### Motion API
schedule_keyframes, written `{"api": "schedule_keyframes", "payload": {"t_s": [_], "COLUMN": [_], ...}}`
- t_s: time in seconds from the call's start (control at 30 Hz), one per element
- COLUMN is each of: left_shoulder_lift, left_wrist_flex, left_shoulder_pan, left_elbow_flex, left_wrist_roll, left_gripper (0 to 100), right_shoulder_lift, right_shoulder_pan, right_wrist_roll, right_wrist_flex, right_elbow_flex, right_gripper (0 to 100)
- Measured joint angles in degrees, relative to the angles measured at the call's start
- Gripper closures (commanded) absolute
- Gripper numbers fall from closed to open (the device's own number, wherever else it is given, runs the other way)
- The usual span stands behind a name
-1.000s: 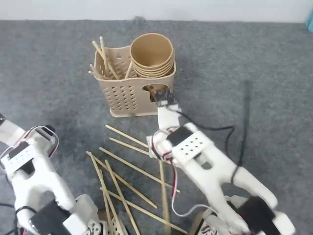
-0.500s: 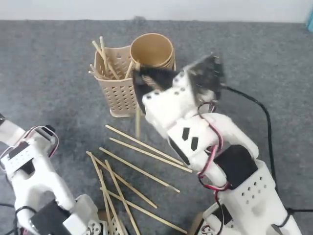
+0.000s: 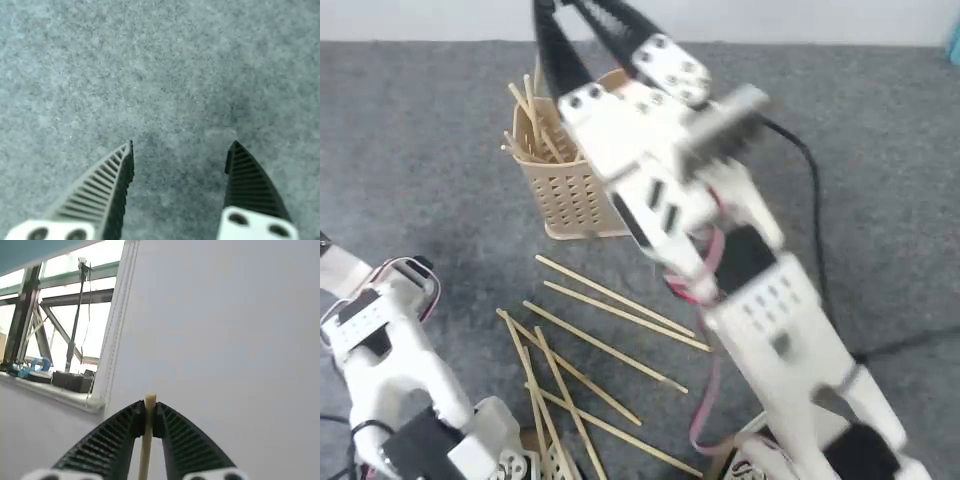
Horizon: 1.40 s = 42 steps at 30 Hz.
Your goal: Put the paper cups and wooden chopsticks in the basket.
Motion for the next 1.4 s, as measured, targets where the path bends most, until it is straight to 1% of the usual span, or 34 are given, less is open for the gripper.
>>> {"api": "schedule_keyframes", "payload": {"t_s": [0.23, 0.37, 0.47, 0.57, 0.63, 0.7, 0.97, 1.13, 1.23, 1.33, 1.4], "left_shoulder_lift": [0.0, 0.0, 0.0, 0.0, 0.0, 0.0, 0.0, 0.0, 0.0, 0.0, 0.0], "left_wrist_flex": [0.0, -0.62, -0.88, -0.97, -0.97, -0.97, -0.97, -0.97, -0.97, -0.97, -0.97], "left_shoulder_pan": [0.0, 0.0, 0.0, 0.0, 0.0, 0.0, 0.0, 0.0, 0.0, 0.0, 0.0], "left_elbow_flex": [0.0, 0.0, 0.0, 0.0, 0.0, 0.0, 0.0, 0.0, 0.0, 0.0, 0.0], "left_wrist_roll": [0.0, 0.0, 0.0, 0.0, 0.0, 0.0, 0.0, 0.0, 0.0, 0.0, 0.0], "left_gripper": [72, 72, 72, 72, 72, 72, 72, 72, 72, 72, 72], "right_shoulder_lift": [8.62, 11.87, 12.66, 12.66, 12.31, 11.34, 4.04, -2.46, -4.48, -4.66, -4.66], "right_shoulder_pan": [2.99, 3.52, 3.43, 3.52, 3.43, 3.43, 3.43, 3.25, 0.18, -4.66, -8.0], "right_wrist_roll": [0.0, 0.0, 0.0, 0.0, -0.44, -2.73, -12.22, -18.9, -21.1, -21.71, -21.89], "right_wrist_flex": [1.41, 9.67, 16.62, 20.92, 23.47, 26.99, 49.67, 68.4, 80.62, 92.75, 97.41], "right_elbow_flex": [0.0, 0.0, 0.0, 0.0, 0.0, -1.58, -20.31, -26.11, -26.37, -24.26, -20.31], "right_gripper": [98.9, 98.5, 91.3, 83.6, 81.6, 81.2, 81.5, 81.5, 81.5, 81.5, 81.5]}}
